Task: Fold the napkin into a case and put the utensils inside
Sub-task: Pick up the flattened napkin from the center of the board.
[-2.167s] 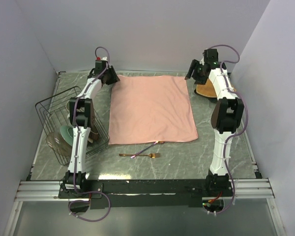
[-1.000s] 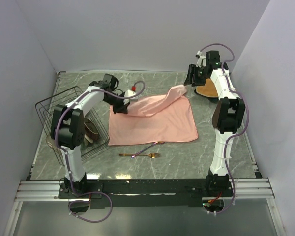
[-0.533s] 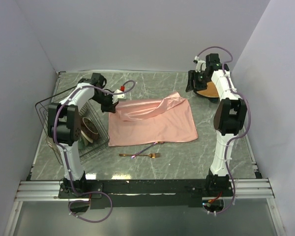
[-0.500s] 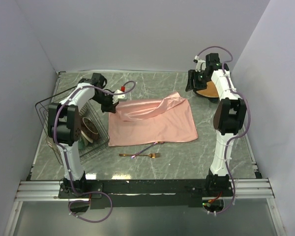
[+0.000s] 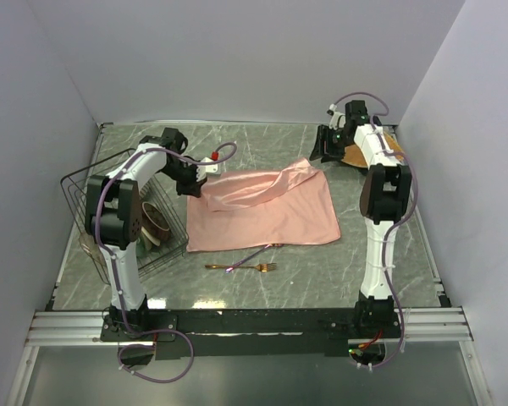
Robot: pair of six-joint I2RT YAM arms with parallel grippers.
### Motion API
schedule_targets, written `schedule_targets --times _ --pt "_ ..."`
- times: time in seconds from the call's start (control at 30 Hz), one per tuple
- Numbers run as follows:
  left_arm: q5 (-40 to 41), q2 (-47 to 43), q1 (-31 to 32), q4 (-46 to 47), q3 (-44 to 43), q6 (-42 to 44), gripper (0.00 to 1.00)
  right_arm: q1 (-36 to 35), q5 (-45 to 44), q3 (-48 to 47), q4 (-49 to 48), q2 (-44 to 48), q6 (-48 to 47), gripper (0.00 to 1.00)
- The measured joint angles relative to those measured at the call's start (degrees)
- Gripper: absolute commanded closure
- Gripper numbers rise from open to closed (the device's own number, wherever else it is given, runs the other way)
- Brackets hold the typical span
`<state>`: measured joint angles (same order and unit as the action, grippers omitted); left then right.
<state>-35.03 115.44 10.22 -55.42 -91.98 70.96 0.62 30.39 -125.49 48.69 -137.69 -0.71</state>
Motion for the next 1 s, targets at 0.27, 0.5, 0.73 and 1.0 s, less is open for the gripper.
schedule_targets --times 0.27,0.5,0.73,1.0 --pt "0.4 0.0 0.2 -0.1 -0.1 -0.3 0.93 -2.1 0.8 -0.7 -1.6 -2.7 1.4 0.47" --pt "0.4 0.2 0.4 0.1 -1.0 -1.7 0.91 -2.9 2.1 -1.3 -1.4 -3.3 2.0 0.89" --pt "0.4 0.2 0.4 1.7 -1.0 -4.2 0.93 -2.6 2.1 -1.5 -1.0 -2.7 2.3 1.0" --pt "-1.6 0.0 -2.6 7.4 -2.2 -12.4 0.96 2.6 2.7 2.3 -1.9 7.1 5.7 1.0"
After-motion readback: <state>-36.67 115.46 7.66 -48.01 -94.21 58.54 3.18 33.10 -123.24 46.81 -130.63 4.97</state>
